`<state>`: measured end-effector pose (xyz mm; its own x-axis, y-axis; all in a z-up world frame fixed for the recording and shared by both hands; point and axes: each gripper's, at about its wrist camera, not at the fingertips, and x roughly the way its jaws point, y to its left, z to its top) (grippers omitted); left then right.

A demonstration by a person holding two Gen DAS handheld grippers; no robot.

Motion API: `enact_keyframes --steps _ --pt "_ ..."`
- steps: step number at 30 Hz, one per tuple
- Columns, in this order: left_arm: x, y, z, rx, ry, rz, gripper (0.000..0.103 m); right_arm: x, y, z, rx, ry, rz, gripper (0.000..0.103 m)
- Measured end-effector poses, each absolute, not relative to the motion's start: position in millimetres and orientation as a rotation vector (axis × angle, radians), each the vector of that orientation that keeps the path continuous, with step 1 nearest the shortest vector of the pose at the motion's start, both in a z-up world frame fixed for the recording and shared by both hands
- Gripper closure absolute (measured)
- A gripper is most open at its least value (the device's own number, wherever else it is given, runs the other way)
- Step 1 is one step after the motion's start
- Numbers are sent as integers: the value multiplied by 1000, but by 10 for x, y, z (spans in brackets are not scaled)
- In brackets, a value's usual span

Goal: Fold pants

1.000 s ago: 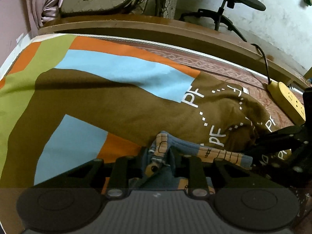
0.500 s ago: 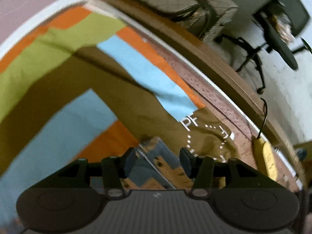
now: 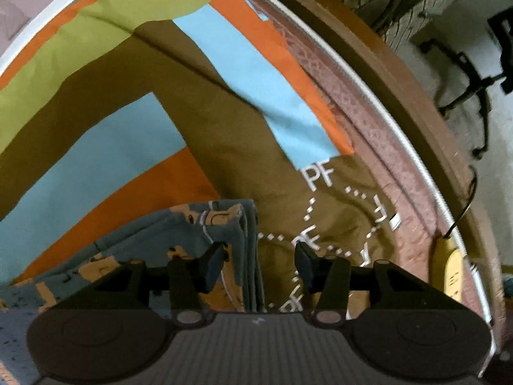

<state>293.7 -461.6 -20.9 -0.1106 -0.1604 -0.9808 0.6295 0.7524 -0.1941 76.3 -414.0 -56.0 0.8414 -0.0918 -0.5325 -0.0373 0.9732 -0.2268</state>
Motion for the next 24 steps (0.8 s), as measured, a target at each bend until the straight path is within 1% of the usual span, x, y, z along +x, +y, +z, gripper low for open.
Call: enact_keyframes --steps 2,4,5,6,8,9,10,15,24 --pt "2887 -4612 -243 429 1546 -684 52 757 -4080 -540 -255 562 -22 91" --pt "2879 -4566 -265 437 1540 -668 65 756 -4029 -518 -270 554 -13 91" --pt "2875 -4532 -259 440 1532 -661 69 748 -4005 -508 -278 551 -8 91" --pt "2881 -4489 -244 437 1522 -658 75 743 -3980 -498 -284 548 -5 91" --pt "2921 -4375 -184 407 1500 -647 81 738 -3932 -472 -289 543 5 91" --pt "2952 -4324 -163 384 1498 -645 88 736 -3905 -458 -294 538 9 91" --pt "2973 -4260 -138 371 1493 -645 90 734 -3872 -440 -301 532 14 91" --pt "3058 -3809 -32 210 1459 -680 92 739 -3697 -328 -322 497 41 91" --pt "3098 -2682 84 -107 1368 -762 93 727 -3209 -161 -327 457 143 91"
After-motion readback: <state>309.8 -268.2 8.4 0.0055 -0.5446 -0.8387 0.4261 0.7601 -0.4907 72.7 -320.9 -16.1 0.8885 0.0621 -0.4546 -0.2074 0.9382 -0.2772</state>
